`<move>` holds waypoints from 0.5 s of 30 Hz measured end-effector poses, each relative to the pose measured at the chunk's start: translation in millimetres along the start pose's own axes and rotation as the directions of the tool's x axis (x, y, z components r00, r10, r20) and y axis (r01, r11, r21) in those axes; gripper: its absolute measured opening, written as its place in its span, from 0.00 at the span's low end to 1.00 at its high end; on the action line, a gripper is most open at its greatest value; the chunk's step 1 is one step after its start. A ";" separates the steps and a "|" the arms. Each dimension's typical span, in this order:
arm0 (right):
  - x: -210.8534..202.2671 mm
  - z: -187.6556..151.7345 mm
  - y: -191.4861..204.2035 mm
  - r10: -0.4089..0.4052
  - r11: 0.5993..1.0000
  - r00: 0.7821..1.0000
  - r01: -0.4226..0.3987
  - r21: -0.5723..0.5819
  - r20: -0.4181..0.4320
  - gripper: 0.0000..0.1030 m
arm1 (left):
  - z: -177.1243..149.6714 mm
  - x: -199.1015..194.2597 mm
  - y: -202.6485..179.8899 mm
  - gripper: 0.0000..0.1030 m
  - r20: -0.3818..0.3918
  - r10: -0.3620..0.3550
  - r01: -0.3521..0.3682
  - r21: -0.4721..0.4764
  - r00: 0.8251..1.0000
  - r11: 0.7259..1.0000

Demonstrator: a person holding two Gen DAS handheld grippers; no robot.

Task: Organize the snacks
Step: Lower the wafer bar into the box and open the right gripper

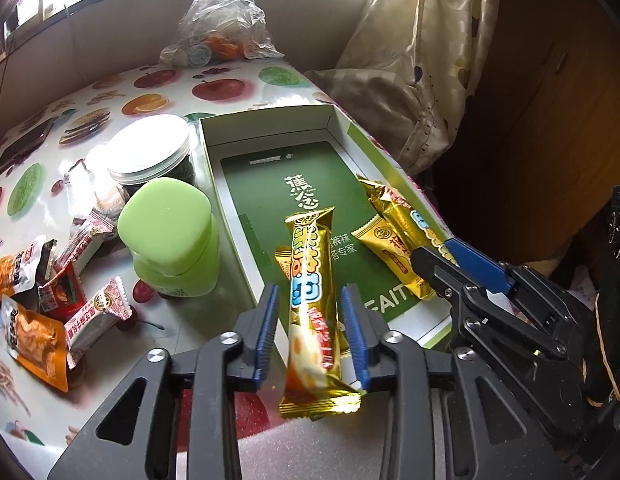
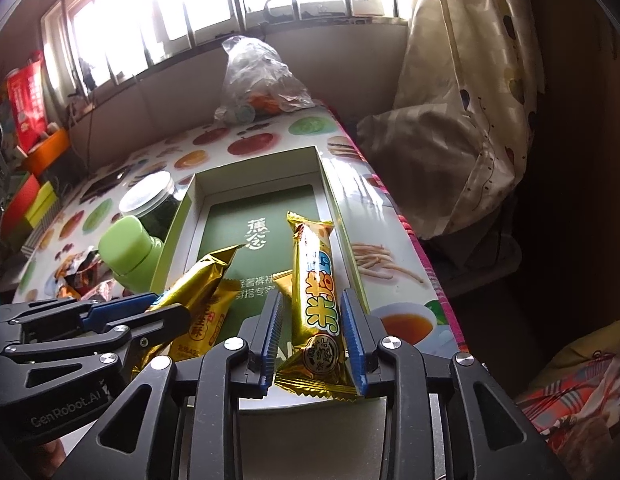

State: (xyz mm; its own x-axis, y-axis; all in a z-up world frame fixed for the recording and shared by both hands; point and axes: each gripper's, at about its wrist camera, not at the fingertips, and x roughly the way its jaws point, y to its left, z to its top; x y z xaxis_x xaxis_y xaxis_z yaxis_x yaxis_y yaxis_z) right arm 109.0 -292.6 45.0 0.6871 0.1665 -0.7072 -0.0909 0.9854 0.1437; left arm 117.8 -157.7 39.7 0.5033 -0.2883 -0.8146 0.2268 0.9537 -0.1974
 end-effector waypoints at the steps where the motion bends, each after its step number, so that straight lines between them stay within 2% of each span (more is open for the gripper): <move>1: -1.1 0.3 0.7 0.003 1.000 1.000 -0.003 0.001 0.002 0.31 | -0.1 -1.3 0.7 0.35 0.003 0.000 0.000 0.000 1.000 1.000; 15: -20.5 -0.1 10.3 -0.001 1.000 1.000 0.001 0.018 0.030 0.35 | -4.2 -29.5 7.7 0.36 0.061 -0.008 0.008 -0.006 0.998 1.000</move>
State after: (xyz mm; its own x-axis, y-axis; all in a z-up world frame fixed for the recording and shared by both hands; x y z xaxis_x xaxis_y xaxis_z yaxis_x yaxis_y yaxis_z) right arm 93.8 -285.9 60.9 0.7084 0.1643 -0.6864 -0.0774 0.9847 0.1558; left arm 101.2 -141.6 59.9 0.5515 -0.3006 -0.7782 0.2257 0.9518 -0.2077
